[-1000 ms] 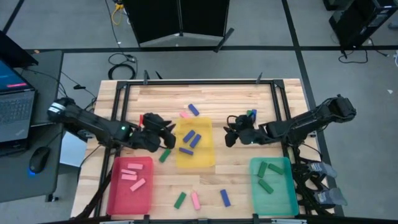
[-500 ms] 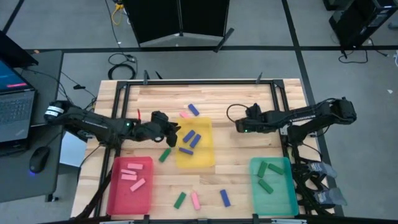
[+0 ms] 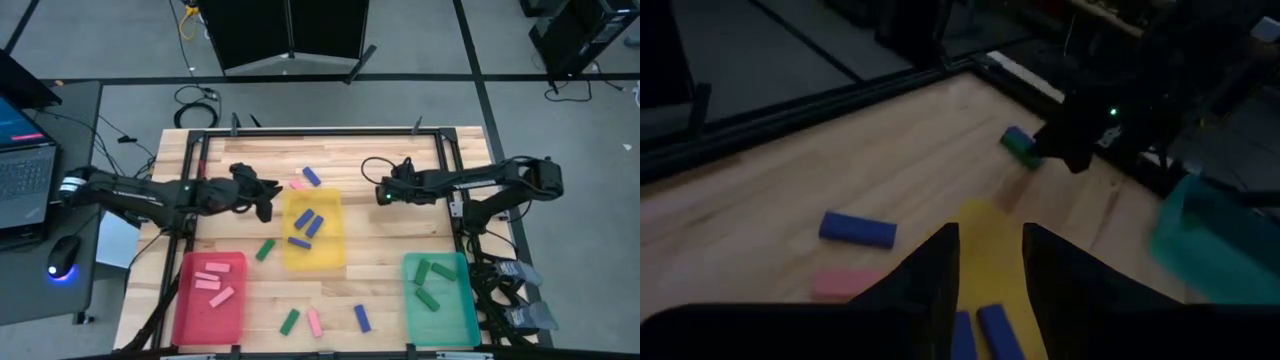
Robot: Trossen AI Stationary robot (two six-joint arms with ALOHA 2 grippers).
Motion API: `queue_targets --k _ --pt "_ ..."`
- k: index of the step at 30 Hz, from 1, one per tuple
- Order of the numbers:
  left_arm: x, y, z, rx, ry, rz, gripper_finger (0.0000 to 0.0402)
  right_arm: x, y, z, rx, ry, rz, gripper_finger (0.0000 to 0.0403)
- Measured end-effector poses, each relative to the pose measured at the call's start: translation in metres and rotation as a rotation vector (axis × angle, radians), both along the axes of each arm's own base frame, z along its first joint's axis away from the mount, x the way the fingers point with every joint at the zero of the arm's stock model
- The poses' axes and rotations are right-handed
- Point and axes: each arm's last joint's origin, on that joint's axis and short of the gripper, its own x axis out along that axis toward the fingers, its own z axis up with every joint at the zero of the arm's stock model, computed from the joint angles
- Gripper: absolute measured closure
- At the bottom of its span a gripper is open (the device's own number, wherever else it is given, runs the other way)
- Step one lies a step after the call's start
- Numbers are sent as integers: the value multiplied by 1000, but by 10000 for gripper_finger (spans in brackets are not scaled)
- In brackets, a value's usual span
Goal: Sort blocks
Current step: Put the top right green block into the blue bin
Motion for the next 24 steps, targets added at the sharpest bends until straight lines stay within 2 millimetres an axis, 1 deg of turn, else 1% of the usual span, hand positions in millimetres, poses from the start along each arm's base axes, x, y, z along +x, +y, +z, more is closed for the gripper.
queue_targets --k 7,10,14,17,20,24 --pt "-12 1 10 4 -42 9 283 6 -8 -21 49 60 -32 162" --pt "-14 1 10 5 -34 9 283 9 -10 -27 69 65 -46 162" --pt "-15 1 8 6 -11 11 283 14 -11 -33 76 55 -16 164" --pt "-15 1 7 8 -9 17 283 17 -8 -33 65 29 -2 169" --pt "-15 1 8 9 -10 20 283 17 -7 -31 54 26 3 175" --pt "-15 2 8 10 -10 23 282 14 -11 -28 57 28 10 190"
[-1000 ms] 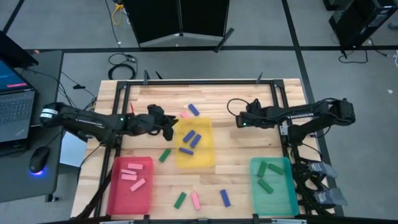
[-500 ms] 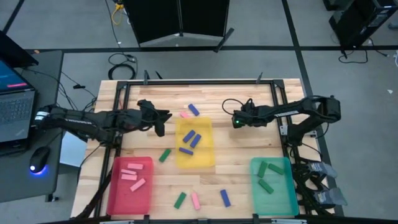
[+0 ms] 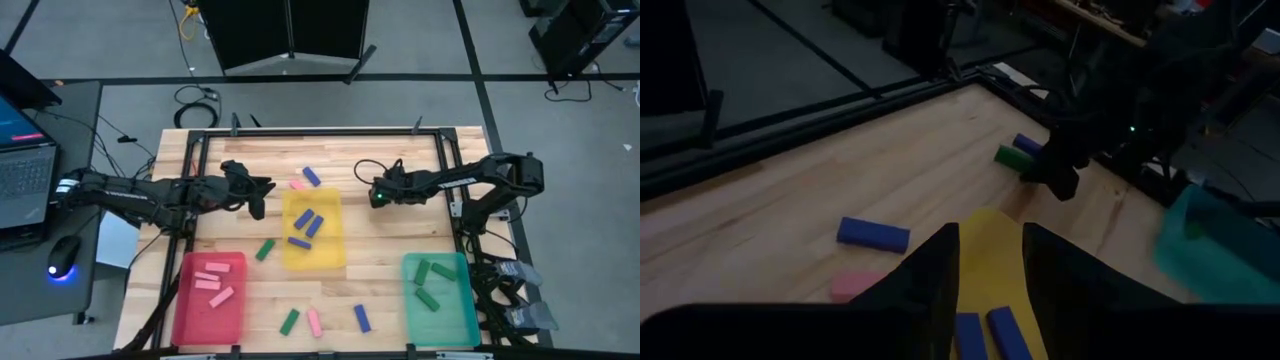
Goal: Sort blocks
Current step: Put the top right green block into the blue bin
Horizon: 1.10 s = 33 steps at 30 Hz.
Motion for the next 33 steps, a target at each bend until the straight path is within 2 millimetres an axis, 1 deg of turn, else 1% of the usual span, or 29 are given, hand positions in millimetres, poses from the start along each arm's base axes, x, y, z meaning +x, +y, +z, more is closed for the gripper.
queue_targets --k 5,13,16,20,24,28,30,33 --pt "0 0 0 0 -1 1 282 -2 -5 0 1 16 5 229" --pt "0 0 0 0 -1 1 282 -3 -6 0 -4 50 46 331" --pt "0 0 0 0 0 1 282 -2 -1 0 -10 66 102 332" --pt "1 0 -1 -2 3 2 282 3 12 2 -40 70 192 332" --pt "5 0 -5 -28 14 13 282 4 33 16 -80 23 296 332" --pt "13 -1 -14 -20 67 10 282 -1 67 45 -114 -109 480 332" --pt "17 -2 -19 -23 93 0 282 -10 88 61 -103 -181 594 332" --pt "22 -3 -25 -51 116 -17 282 -31 116 78 -35 -255 753 332"
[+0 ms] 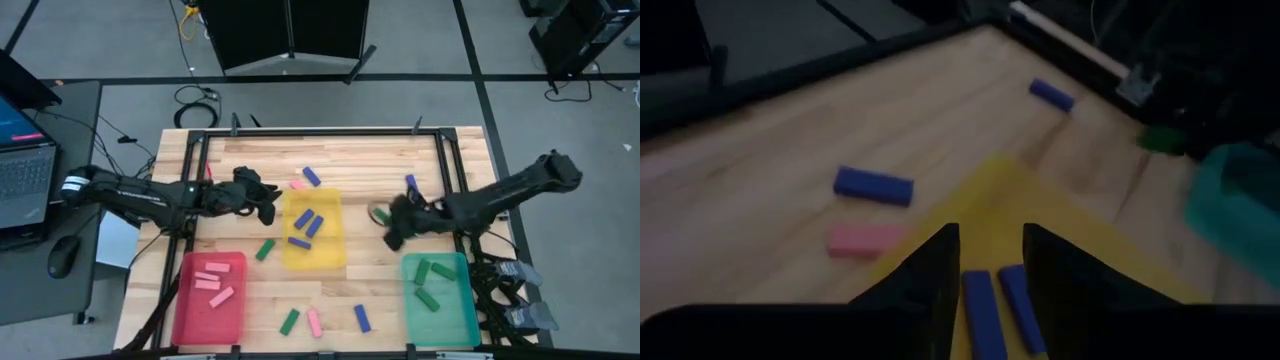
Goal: Sort blocks
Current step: Put the top right green block into the blue bin, then put the top green block into the blue bin
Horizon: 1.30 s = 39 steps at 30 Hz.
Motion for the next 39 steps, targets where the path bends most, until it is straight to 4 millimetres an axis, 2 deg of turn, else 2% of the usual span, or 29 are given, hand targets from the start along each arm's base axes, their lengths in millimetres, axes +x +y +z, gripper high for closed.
queue_targets --k 6,11,17,23,28,33,39 --pt "1 -3 -5 -65 37 -95 282 -50 48 13 233 65 232 332" --pt "-1 -4 -9 -116 74 -99 282 -83 71 19 410 103 236 332" --pt "-6 -5 -15 -162 148 -108 282 -104 87 18 519 159 189 322" --pt "-9 -7 -22 -236 224 -157 280 -110 94 12 541 210 88 216" --pt "-14 -10 -28 -311 300 -207 245 -108 97 7 500 184 69 147" --pt "-18 -17 -34 -384 386 -264 197 -104 96 9 425 56 74 113" --pt "-11 -31 -58 -477 557 -288 166 -99 93 10 327 -66 77 109"
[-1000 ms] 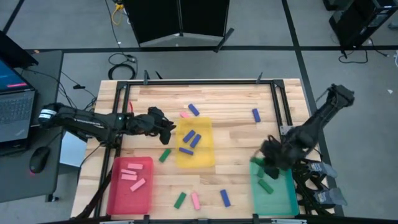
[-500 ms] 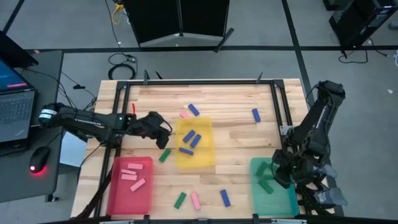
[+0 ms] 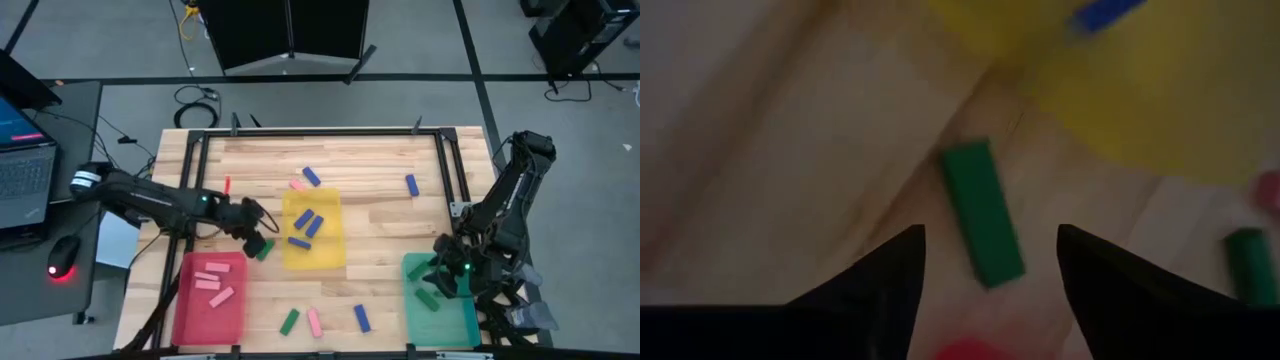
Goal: Sort blocks
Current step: Put the top green block into the blue bin
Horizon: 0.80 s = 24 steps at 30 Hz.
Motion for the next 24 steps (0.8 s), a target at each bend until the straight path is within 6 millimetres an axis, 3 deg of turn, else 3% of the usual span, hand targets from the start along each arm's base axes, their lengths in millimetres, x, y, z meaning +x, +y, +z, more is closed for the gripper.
queue_targets --k 12,18,24 --pt "31 -24 -11 74 83 -20 162 11 -6 1 -78 -37 8 128" --pt "37 -32 -24 171 210 -19 162 13 -7 2 -105 -70 13 134" --pt "44 -42 -36 183 216 -37 162 14 -8 2 -126 -88 11 140"
